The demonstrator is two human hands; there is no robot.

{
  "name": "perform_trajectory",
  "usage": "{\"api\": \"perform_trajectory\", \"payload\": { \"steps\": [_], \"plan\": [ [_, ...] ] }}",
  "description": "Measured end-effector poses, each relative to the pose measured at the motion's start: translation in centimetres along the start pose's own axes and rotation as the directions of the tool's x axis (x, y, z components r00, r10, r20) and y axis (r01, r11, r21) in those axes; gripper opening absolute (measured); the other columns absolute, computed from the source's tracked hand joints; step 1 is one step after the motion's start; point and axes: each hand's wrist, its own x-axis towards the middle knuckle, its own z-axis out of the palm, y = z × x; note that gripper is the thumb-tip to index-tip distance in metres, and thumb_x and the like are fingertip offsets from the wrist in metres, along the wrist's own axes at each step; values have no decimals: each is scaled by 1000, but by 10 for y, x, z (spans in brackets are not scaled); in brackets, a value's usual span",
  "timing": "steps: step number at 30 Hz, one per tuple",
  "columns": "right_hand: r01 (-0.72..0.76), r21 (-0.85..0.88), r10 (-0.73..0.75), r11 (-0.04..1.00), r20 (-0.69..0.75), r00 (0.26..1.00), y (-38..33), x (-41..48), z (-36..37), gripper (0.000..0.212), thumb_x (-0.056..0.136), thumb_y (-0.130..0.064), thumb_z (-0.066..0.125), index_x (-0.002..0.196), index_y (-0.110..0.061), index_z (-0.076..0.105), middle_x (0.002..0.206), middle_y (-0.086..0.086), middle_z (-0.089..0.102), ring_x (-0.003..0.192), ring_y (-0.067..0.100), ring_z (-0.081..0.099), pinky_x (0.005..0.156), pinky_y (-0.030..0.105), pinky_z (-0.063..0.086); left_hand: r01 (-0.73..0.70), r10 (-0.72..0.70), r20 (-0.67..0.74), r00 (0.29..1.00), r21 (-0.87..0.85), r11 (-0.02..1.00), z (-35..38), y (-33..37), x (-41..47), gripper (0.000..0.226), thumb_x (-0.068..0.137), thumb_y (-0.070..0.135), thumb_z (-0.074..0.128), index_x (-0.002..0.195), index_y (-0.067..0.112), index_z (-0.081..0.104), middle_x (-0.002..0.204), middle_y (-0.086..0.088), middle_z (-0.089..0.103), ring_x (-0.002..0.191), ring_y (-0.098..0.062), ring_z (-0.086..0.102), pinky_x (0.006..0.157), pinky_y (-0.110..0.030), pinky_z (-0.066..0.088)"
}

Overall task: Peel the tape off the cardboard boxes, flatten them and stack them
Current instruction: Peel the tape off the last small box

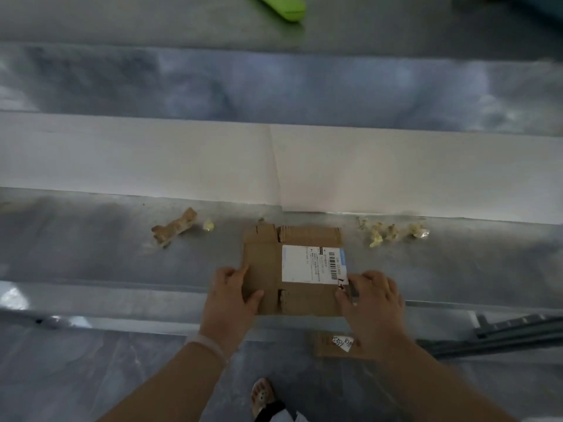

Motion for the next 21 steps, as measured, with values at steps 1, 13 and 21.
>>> {"api": "perform_trajectory", "payload": {
  "steps": [1, 13, 21],
  "plan": [
    [1, 75, -2, 997, 16, 1000, -1, -2, -2, 36, 88, -47, 57, 119, -28, 59, 117, -9, 49, 113, 13, 43, 98, 32, 39, 74, -77, -14, 997, -113, 991, -1, 3, -7, 62, 82, 35, 69, 136, 16, 44, 122, 2, 37, 105, -15, 48, 92, -23, 43],
    [-142, 613, 17, 777, 205, 979, -23, -41, -2, 34, 80, -33, 76, 110, -36, 60, 95, -15, 64, 91, 6, 62, 80, 29, 53, 376, -413, 15, 910, -445, 813, -40, -11, -93, 31, 80, 30, 73, 98, 21, 50, 85, 10, 57, 72, 0, 53, 49, -9, 38],
    [60, 604, -249, 795, 234, 940, -140, -67, -2, 8, 82, -33, 74, 84, -32, 66, 89, -10, 69, 81, 2, 63, 69, 21, 50, 290, -387, -197, 901, -389, 874, -141, -82, -135, 23, 82, 45, 66, 93, 33, 51, 83, 11, 62, 74, -3, 60, 57, -20, 42]
  ]
}}
